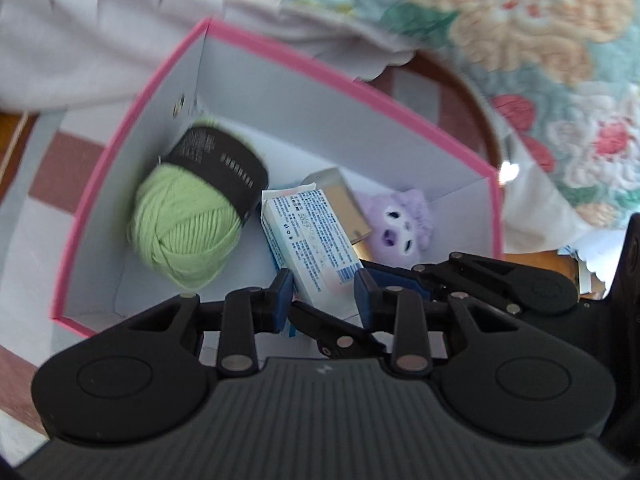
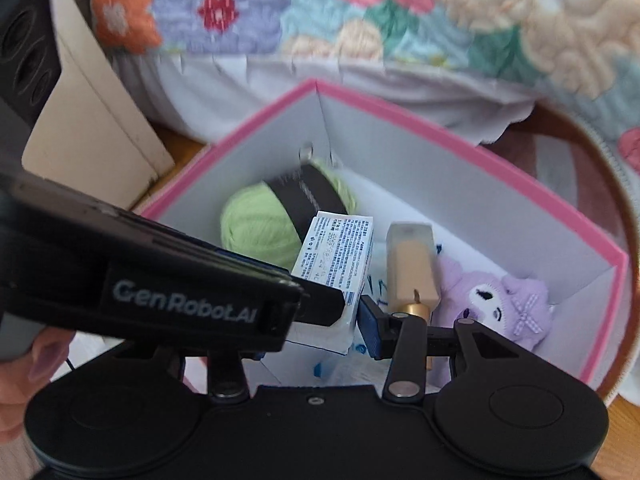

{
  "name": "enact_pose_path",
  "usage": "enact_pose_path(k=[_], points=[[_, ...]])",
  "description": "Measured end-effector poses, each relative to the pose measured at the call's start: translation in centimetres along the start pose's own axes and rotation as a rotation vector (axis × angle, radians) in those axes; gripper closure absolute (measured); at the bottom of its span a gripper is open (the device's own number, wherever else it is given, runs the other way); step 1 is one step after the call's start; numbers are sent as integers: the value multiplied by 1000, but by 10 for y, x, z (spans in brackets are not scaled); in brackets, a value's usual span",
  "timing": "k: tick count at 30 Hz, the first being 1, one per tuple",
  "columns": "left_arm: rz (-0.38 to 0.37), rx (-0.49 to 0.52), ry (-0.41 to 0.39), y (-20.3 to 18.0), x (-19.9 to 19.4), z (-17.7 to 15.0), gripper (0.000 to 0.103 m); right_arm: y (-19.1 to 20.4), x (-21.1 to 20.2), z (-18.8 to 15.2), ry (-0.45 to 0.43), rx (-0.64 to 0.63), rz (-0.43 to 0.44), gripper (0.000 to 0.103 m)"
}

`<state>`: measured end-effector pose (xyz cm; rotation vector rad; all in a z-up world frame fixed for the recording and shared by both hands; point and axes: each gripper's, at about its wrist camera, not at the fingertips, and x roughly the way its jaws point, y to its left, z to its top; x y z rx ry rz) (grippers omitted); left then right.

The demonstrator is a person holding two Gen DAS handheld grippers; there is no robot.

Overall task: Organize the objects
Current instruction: 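Lift the soap bar with the left gripper and lower it into the pink box, then open the left gripper to release the soap bar and withdraw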

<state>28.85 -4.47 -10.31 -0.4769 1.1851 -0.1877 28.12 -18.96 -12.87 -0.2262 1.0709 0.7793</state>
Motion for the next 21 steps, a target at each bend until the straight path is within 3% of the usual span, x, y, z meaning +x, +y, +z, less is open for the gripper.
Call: enact_pose_path(k=[5,10,21], points=[[-11,-49,6,9,18,1,72,-7,15,-2,31,10,-16,54],[79,-45,-25,11,18,-3,71,-15,16,-4,25,64,-64,50],[167,118,-67,-1,-65,-16,58,15,-81,-41,-126,56,-106,44]])
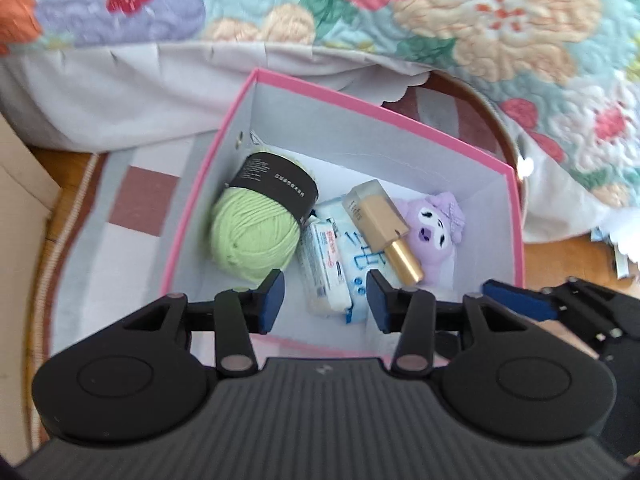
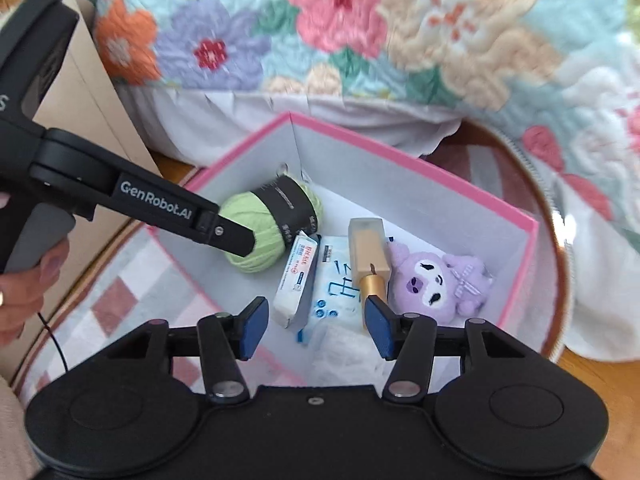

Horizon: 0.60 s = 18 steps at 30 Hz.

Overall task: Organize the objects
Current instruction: 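Open the left gripper to release the soap bar and withdraw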

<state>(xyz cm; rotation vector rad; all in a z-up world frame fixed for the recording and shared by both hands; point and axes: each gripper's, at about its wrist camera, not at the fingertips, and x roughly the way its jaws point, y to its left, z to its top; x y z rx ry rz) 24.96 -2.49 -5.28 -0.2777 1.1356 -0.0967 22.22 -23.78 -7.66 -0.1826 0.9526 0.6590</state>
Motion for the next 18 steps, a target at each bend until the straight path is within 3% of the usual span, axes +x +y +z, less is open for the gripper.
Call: enact_pose_path(k=[8,18], points=[[-6,74,17,-1,-58,-19,52,31,-61,-2,-65,8,-14,41],[-37,113,3,-2,-107,-56,44,67,-108,-16,-53,-72,-7,33]])
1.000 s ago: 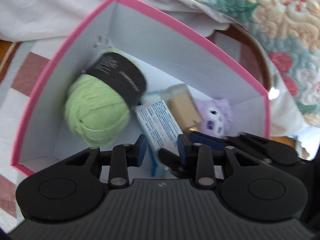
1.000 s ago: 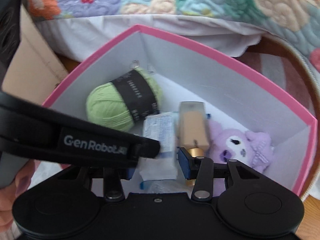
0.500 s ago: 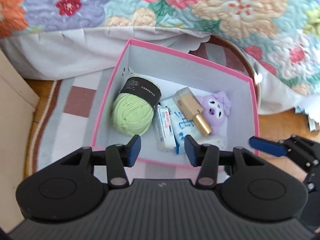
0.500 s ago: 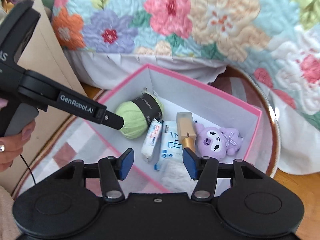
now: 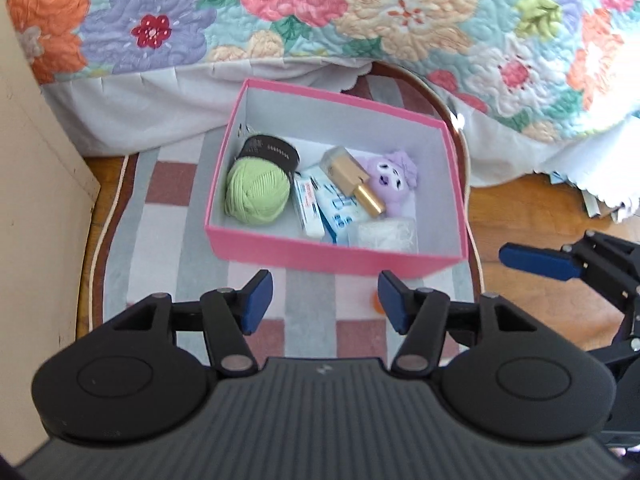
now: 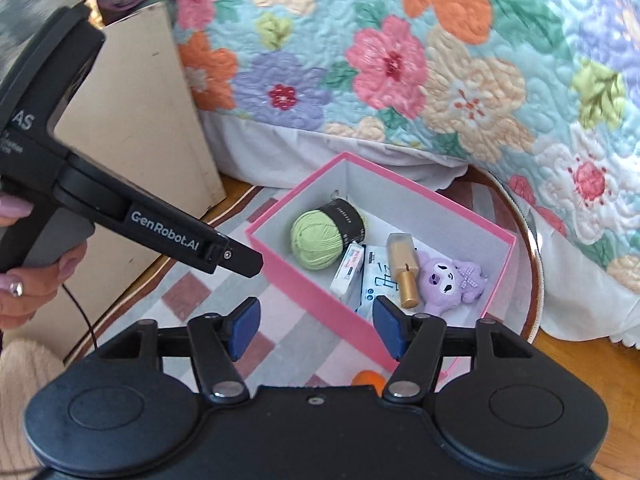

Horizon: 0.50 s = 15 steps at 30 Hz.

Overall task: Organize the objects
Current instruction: 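Open the left gripper to release the soap bar and withdraw, then move the left tool to the orange makeup sponge and close on it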

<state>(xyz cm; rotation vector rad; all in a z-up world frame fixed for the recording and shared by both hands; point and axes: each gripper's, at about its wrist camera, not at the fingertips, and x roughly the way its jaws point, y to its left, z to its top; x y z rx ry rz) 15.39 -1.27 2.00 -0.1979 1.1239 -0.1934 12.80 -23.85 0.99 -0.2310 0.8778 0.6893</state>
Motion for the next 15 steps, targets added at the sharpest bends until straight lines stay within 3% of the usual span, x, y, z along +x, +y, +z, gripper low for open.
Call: enact_pose_path(k=[11,15], points=[[-9,44,13,0,-20,-44,36,20,-29,-33,18,-77,6,15],[-3,69,18,-3,-20,-56,30,19,-33,-46,17,-77,22,15]])
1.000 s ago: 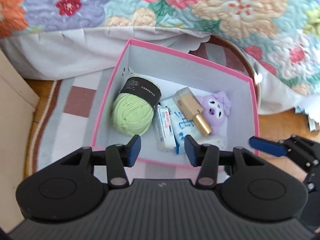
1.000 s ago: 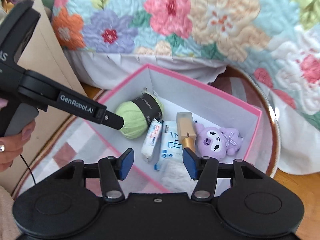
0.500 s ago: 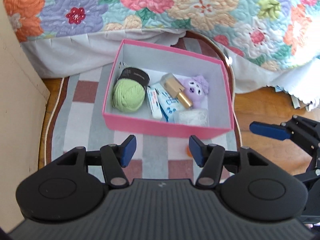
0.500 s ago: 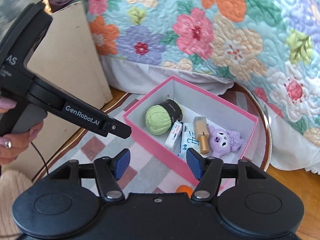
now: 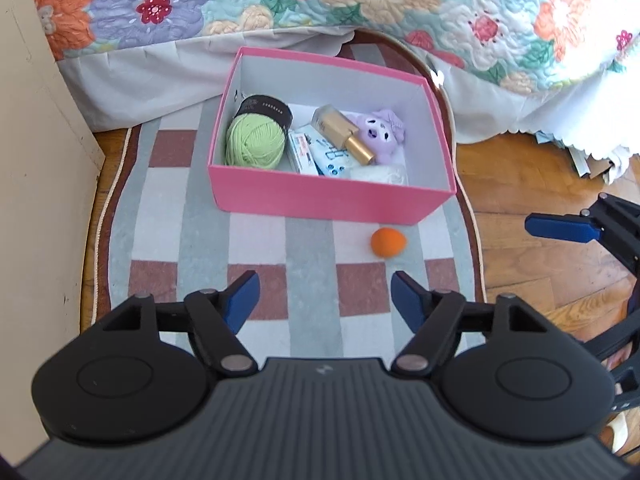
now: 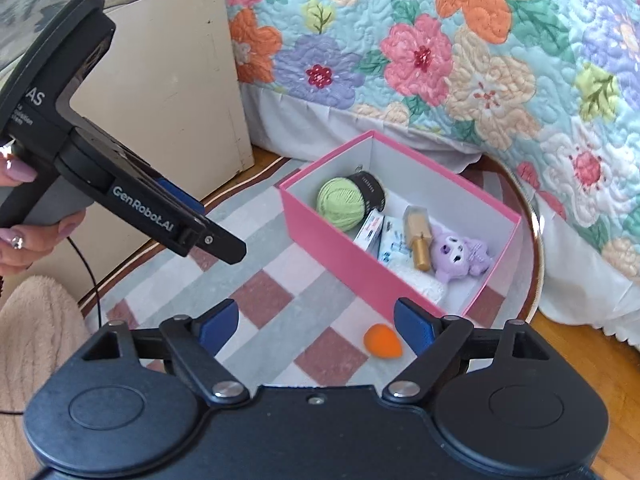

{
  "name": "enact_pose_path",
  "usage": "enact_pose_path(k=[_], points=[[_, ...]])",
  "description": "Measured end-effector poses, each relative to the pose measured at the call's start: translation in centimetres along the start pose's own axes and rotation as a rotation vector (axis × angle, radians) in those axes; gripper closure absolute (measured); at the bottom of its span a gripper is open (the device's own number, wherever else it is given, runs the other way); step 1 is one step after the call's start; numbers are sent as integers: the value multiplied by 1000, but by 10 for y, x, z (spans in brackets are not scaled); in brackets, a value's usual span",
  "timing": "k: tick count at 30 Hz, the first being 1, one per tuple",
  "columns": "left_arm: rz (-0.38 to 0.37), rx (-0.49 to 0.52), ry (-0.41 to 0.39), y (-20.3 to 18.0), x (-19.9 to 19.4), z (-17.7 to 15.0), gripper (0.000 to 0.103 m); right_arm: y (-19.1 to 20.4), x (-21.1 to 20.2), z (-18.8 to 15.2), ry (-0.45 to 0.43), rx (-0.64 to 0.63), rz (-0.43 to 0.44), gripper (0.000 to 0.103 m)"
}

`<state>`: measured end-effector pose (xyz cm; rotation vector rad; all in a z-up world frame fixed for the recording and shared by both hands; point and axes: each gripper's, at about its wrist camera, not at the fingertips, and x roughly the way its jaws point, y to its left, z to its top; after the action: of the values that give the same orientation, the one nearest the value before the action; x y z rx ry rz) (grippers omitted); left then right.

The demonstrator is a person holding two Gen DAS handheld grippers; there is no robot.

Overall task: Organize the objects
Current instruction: 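Move the left tool to the orange makeup sponge and close on it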

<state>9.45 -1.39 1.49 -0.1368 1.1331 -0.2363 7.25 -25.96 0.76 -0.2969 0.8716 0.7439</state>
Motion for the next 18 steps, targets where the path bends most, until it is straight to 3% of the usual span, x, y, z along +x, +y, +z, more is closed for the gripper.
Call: enact_pose_path(k=[9,12,18], points=[[-40,-27,54,0,38,-16,22,-6,30,-34,21,15,-78,15],[-53,-40,62,1,54,-18,18,-15,45,-48,27,58,-67,15],[-41,2,62,-1,83,-24,17,-25,74,-71,-16,95,-116,15]])
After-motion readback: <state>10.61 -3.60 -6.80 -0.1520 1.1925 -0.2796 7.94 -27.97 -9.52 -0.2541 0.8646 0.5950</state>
